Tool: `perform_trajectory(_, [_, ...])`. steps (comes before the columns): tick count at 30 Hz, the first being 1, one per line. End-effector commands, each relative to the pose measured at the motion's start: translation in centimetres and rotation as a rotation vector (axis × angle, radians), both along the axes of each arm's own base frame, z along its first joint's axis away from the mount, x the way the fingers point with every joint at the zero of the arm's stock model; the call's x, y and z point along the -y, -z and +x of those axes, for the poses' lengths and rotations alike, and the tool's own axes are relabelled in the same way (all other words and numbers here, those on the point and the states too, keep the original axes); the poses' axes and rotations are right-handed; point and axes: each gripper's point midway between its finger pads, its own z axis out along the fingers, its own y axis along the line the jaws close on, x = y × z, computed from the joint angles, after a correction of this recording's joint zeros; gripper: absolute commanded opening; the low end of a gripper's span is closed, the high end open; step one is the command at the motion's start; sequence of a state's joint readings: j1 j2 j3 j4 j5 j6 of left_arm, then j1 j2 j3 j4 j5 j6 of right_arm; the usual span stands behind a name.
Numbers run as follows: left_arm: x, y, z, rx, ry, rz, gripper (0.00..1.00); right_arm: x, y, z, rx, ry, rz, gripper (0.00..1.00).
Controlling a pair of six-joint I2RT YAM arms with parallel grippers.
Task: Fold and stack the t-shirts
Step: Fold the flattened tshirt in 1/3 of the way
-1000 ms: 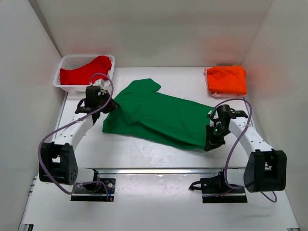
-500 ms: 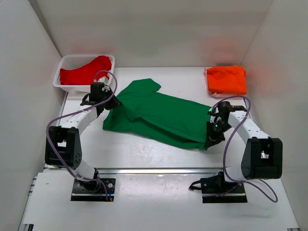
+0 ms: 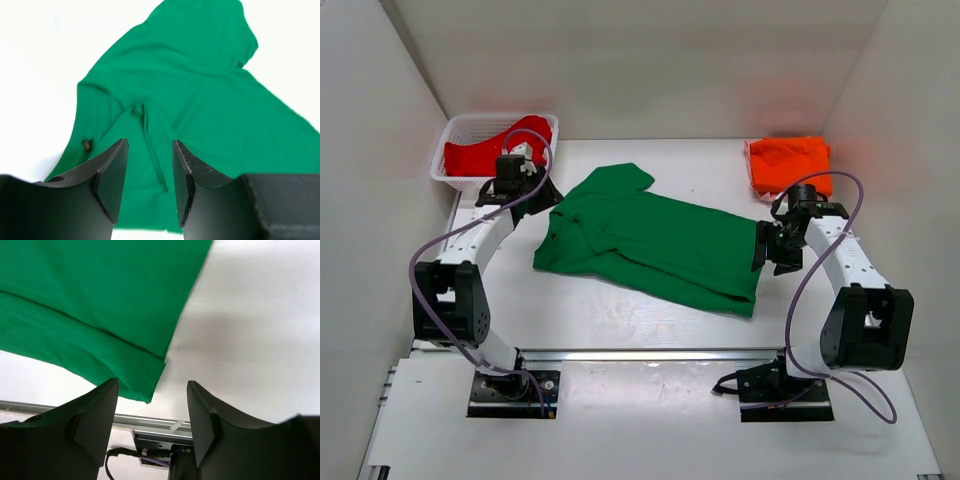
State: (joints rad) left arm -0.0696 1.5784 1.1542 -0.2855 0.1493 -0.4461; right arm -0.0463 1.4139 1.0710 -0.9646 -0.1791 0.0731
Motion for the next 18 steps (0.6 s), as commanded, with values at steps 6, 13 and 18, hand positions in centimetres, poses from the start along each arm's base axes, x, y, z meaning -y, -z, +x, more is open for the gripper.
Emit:
perform_trajectory(6, [2.2, 4.3, -9.4, -0.17, 0.095, -0.016, 0.52, -3.0, 0.0, 1.2, 0.088, -0.154, -0.014, 0.54])
perform_trajectory(13, [2.9, 7.8, -11.7, -0.282, 0.1, 0.046, 0.51, -5.5, -0.4, 0.9, 0.116, -0.128, 0.019, 0.44])
perform_trajectory(18, [1.0, 8.6, -12.2, -0.342, 0.079, 0.147, 0.54, -7.4, 1.3, -2.6, 0.046, -0.16, 0.023, 0.31])
